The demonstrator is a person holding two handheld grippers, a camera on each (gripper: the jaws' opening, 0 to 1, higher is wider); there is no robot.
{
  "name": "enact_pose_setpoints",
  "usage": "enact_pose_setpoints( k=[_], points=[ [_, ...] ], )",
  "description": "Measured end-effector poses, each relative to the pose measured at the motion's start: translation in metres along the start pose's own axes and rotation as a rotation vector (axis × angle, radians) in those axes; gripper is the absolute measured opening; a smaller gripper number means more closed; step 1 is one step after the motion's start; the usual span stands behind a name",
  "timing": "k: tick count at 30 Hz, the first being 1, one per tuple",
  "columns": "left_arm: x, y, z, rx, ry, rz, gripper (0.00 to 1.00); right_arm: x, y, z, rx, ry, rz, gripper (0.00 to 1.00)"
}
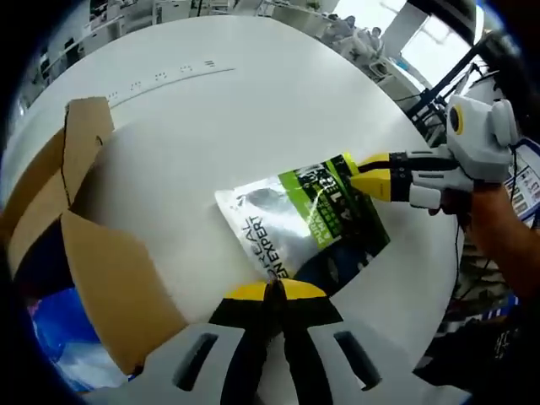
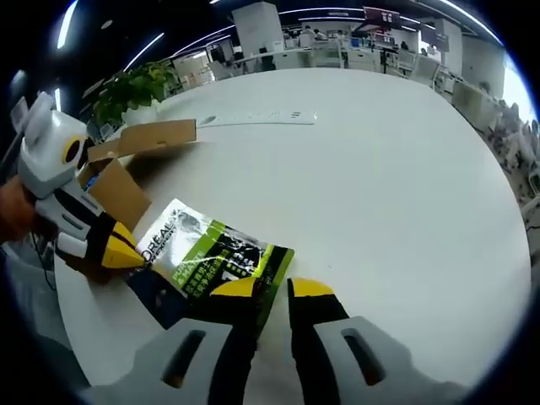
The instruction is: Operate the shoe box by opening the lid, removing the specified soft item, and placing it in the target area until the item is outside and the box remains undamaged.
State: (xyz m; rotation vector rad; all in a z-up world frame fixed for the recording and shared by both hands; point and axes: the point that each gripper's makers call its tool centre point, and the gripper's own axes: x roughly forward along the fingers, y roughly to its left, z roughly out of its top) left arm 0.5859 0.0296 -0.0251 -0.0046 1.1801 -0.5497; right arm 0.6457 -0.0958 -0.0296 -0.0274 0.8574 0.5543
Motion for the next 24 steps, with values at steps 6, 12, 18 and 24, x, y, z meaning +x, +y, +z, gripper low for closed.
enact_pose_setpoints(
  k=[6, 12, 18, 24],
  points=[
    [-0.005, -0.003, 0.002, -0.005, -0.001, -0.005, 0.13, -0.006, -0.005, 0.001, -0.008, -0.006, -0.011, 0.16],
    [-0.023, -0.012, 0.008, -0.012, -0.042, -0.035, 0.12, -0.015, -0.001, 0.008, -0.012, -0.026, -0.013, 0.14],
    [-0.061, -0.020, 0.022, 0.001, -0.119, -0.062, 0.16, -0.029, 0.011, 0.013, -0.021, -0.042, -0.016, 0.14],
    [-0.093, -0.009, 0.019, -0.003, -0.157, -0.061, 0.18, -0.044, 0.032, 0.023, -0.030, -0.056, -0.015, 0.13]
  ],
)
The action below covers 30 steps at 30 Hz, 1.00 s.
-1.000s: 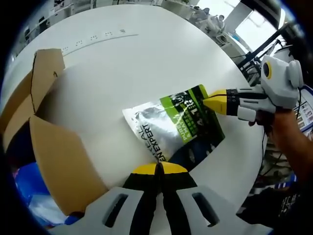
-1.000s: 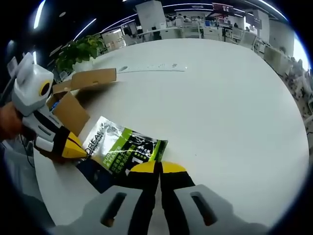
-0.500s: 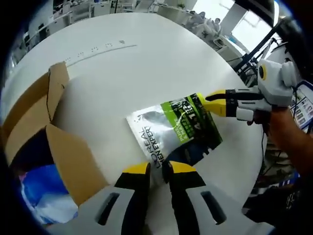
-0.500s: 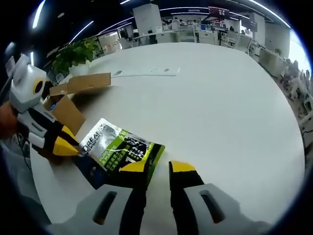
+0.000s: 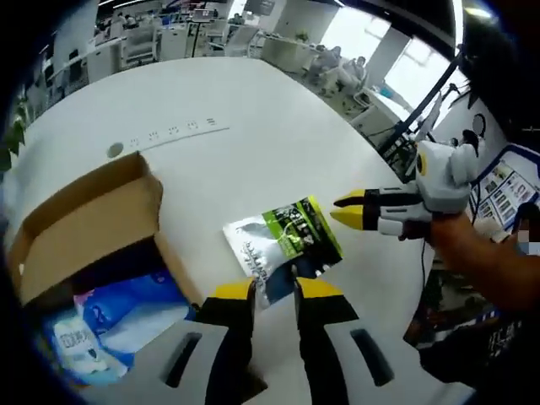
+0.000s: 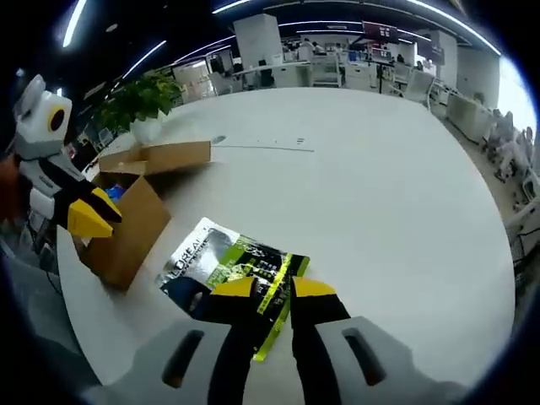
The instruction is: Operate the shoe box by opening the lid, removing the specified soft item, and placing it in the target area until the item is outside and the box remains undamaged.
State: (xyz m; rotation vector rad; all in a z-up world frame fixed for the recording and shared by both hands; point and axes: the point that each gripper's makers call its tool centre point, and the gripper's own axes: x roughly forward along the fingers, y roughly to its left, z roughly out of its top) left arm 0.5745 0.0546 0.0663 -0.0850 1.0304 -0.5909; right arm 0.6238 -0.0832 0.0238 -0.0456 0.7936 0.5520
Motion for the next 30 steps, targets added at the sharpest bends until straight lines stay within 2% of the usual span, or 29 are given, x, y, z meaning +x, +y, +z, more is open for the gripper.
enact_pose_setpoints(
  k=[5, 17, 30],
  points=[
    [-0.022, 0.017, -0.011, -0.031, -0.007, 0.012, 0.18, -0.009, 0.020, 0.011, -0.020, -0.009, 0.002, 0.13],
    [-0.070, 0.050, -0.023, -0.075, -0.051, 0.040, 0.18, -0.025, 0.075, 0.042, -0.086, -0.037, 0.016, 0.13],
    [-0.108, 0.091, -0.043, -0.127, -0.071, 0.088, 0.18, -0.017, 0.142, 0.066, -0.151, -0.045, 0.077, 0.13]
  ],
)
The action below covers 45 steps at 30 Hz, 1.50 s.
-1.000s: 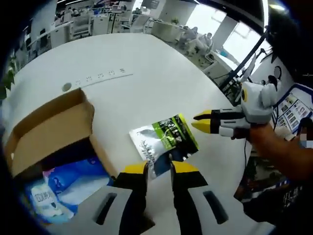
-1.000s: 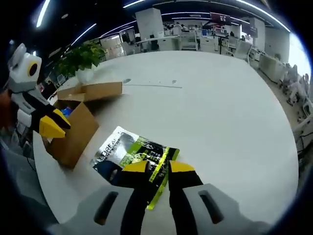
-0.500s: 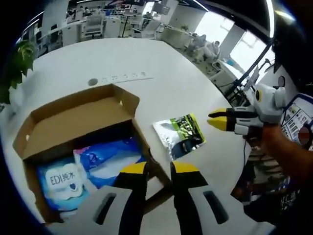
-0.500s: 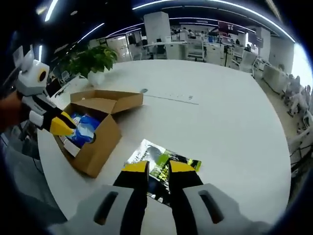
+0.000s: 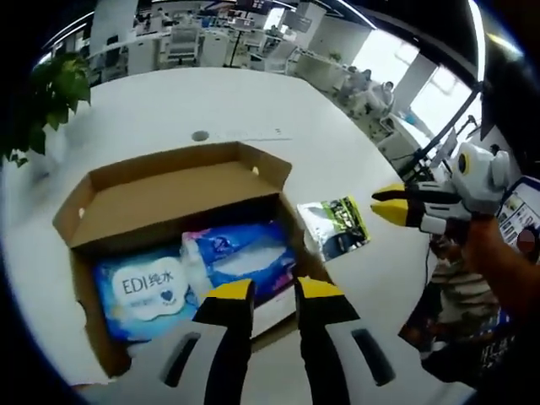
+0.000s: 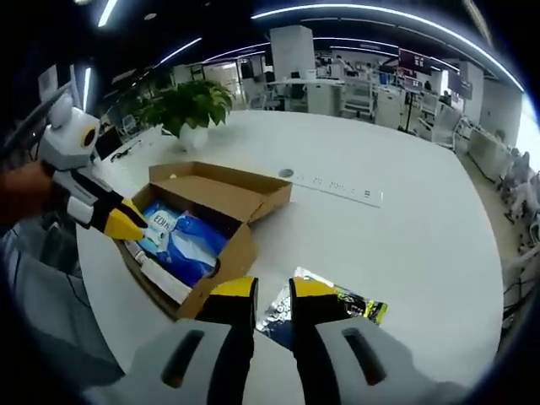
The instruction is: Operate the shoe box by opening the lid, removing the specified soft item, and placing it in the target area until the item is outside and the box remains undamaged.
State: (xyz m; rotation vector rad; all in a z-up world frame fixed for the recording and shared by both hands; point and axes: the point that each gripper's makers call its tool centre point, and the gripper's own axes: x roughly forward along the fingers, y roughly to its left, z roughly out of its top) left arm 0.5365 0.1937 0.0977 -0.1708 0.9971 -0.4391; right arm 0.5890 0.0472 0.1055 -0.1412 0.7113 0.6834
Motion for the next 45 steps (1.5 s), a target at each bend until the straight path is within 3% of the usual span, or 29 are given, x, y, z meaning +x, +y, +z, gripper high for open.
enact_pose_setpoints(
  k=[8, 18, 33, 40, 45],
  points=[
    [-0.006, 0.030, -0.014, -0.049, 0.009, 0.021, 0.19, 0.016, 0.028, 0.014, -0.049, 0.004, 0.036, 0.13],
    [0.013, 0.053, -0.024, -0.097, 0.031, 0.041, 0.17, 0.052, 0.059, 0.016, -0.131, 0.052, 0.093, 0.12],
    [0.038, 0.060, -0.033, -0.109, 0.059, 0.043, 0.17, 0.087, 0.073, 0.004, -0.220, 0.115, 0.146, 0.12],
    [0.049, 0.063, -0.039, -0.113, 0.073, 0.051, 0.19, 0.104, 0.067, -0.004, -0.268, 0.143, 0.138, 0.14],
    [0.055, 0.067, -0.045, -0.096, 0.099, 0.061, 0.13, 0.110, 0.073, -0.006, -0.301, 0.149, 0.156, 0.12]
  ],
)
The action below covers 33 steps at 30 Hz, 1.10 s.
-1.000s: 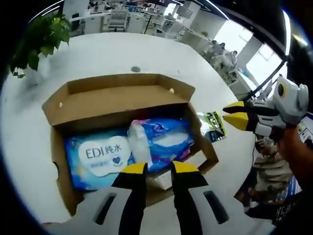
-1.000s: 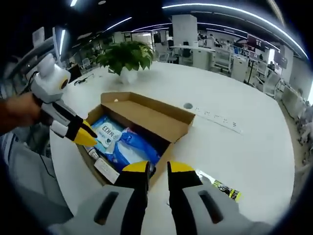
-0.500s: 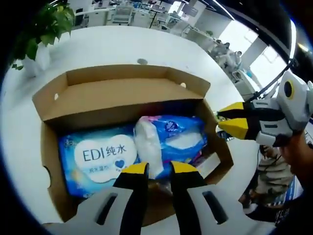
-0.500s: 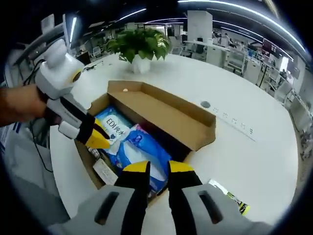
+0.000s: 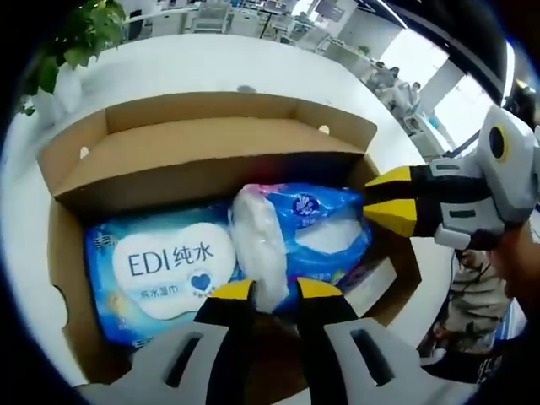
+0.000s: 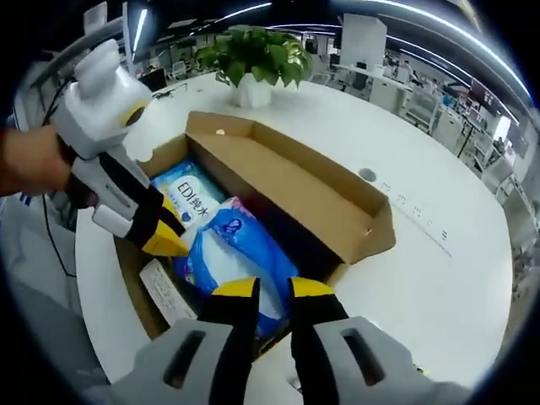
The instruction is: Operate the shoe box by opening the lid, removing the specified soft item, and placing it in the target area until the item is outside and the box remains undamaged.
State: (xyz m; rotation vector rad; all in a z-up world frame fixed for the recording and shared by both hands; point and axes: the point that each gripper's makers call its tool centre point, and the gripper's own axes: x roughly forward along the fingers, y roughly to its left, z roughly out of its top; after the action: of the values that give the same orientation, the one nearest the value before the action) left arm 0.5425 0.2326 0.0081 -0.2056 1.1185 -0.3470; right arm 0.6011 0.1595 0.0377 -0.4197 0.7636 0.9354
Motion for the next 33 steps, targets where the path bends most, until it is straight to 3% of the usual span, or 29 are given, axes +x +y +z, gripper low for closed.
enact_pose_setpoints(
  k=[14, 33],
  points=[
    [0.003, 0.007, -0.001, 0.011, -0.005, -0.001, 0.05, 0.016, 0.005, -0.008, -0.127, 0.061, 0.008, 0.00],
    [-0.012, 0.009, 0.002, -0.006, -0.040, -0.010, 0.00, 0.003, 0.011, 0.007, -0.109, 0.039, 0.012, 0.00]
  ],
)
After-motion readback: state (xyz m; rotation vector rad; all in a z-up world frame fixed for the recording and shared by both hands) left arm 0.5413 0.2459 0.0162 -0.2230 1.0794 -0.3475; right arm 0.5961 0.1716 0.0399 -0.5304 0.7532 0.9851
